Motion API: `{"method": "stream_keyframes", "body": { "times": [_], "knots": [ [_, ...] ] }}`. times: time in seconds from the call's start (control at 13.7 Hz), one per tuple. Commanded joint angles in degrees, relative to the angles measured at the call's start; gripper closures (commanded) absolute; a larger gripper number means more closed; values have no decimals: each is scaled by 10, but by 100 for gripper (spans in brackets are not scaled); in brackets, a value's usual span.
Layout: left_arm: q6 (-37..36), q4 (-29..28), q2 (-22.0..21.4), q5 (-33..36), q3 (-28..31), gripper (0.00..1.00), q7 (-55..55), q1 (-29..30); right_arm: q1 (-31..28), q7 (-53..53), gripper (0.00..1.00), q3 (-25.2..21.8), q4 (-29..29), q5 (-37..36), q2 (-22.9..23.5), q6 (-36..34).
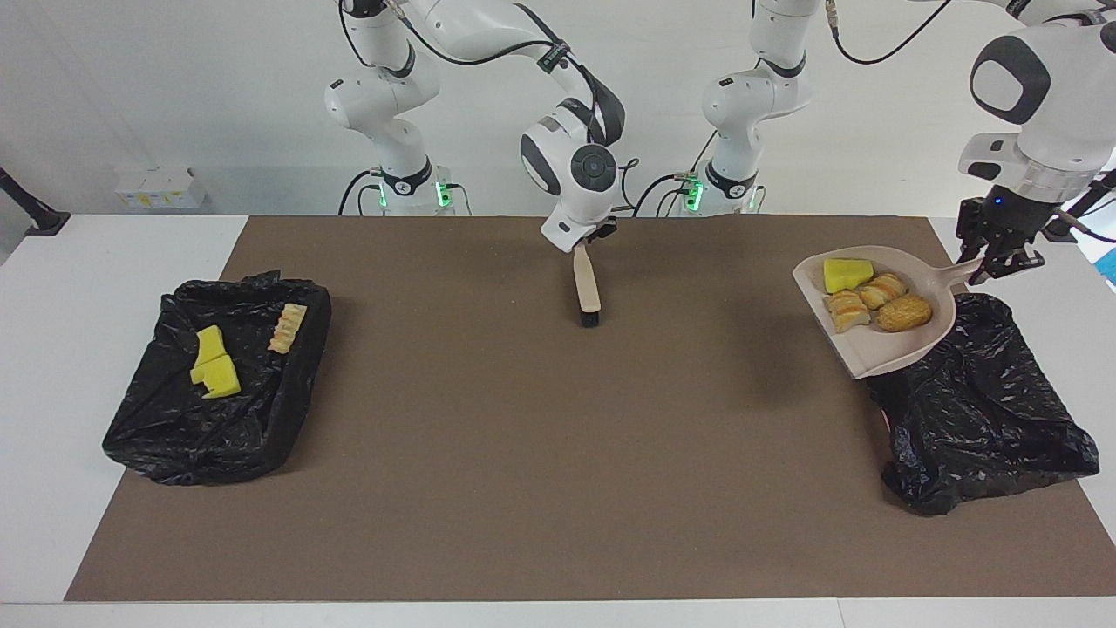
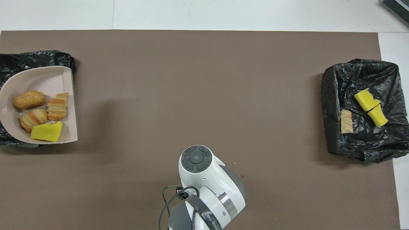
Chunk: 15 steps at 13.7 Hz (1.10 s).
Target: Sweep and dump trash in bin
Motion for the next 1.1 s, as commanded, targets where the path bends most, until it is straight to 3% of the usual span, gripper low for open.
{"method": "stream_keyframes", "body": {
  "times": [0.0,0.22,0.51,0.66,0.81,1.02],
  "knots": [
    [-31,87,52,0,-7,100,18,51,-33,-5,0,1,34,-8,-1,-10],
    [-58,163,107,6,-6,100,17,93,-66,-80,0,2,76,-102,-4,-26],
    [-46,226,164,84,-8,100,26,112,-146,-195,0,0,161,-132,-5,-75],
    [-23,232,173,116,-5,100,24,110,-184,-238,0,-2,205,-138,-5,-101],
    [-7,226,173,205,-9,100,21,100,-224,-254,0,-4,228,-156,-5,-99],
    [1,200,164,283,-9,100,18,65,-299,-302,0,-4,273,-177,-7,-105]
  ]
}}
